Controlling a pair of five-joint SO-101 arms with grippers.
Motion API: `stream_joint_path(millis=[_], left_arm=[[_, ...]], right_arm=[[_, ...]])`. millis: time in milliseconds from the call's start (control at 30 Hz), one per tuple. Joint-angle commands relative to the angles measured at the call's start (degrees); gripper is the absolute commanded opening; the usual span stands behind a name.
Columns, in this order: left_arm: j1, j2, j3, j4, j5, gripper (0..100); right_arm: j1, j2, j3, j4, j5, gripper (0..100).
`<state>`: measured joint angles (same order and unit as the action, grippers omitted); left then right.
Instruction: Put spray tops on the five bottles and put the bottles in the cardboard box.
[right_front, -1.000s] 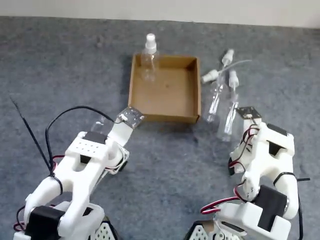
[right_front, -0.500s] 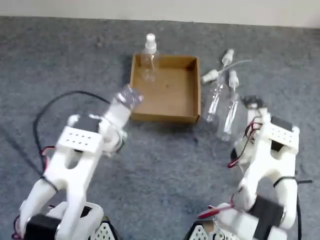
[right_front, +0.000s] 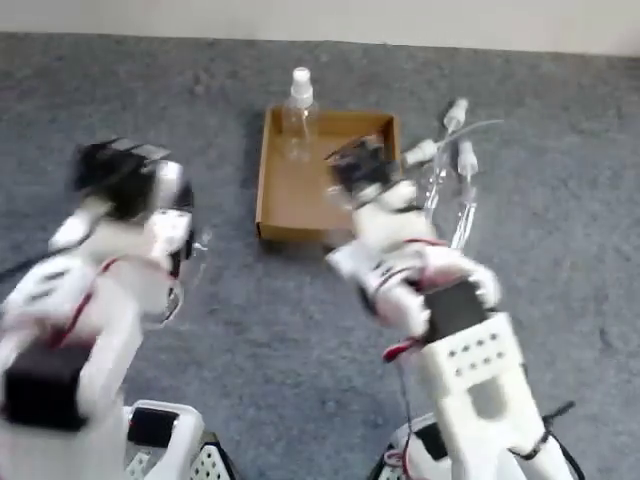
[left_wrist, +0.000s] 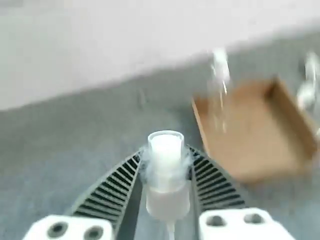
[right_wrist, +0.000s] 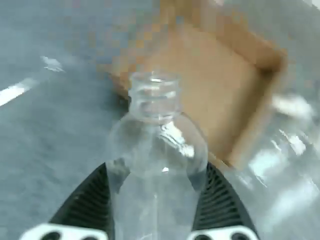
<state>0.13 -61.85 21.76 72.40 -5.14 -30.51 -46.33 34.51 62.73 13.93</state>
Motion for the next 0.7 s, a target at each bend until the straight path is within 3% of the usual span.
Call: stream_joint_path(millis=[0,200,500,667], left_arm=[[-4.09,-8.22,-1.98,-5.54,6.86,0],[-6.02,-10.86,-1.98,-8.35,15.47,0],[-5.93,-10.86,-0.57,-12.57,18.64,0],[-1.71,-10.86,-0.66,-12.84,18.64,0]], right_arm=[[-10.07,-1.54,4.62,-10.24,-1.32,0.4],[-15.87,-1.80,15.96,-24.04,-0.70,0.4],[-15.87,-1.89,20.09,-21.05,-1.05,0.5],[-17.19,-1.89,20.44,-21.23,-1.23,0.5]])
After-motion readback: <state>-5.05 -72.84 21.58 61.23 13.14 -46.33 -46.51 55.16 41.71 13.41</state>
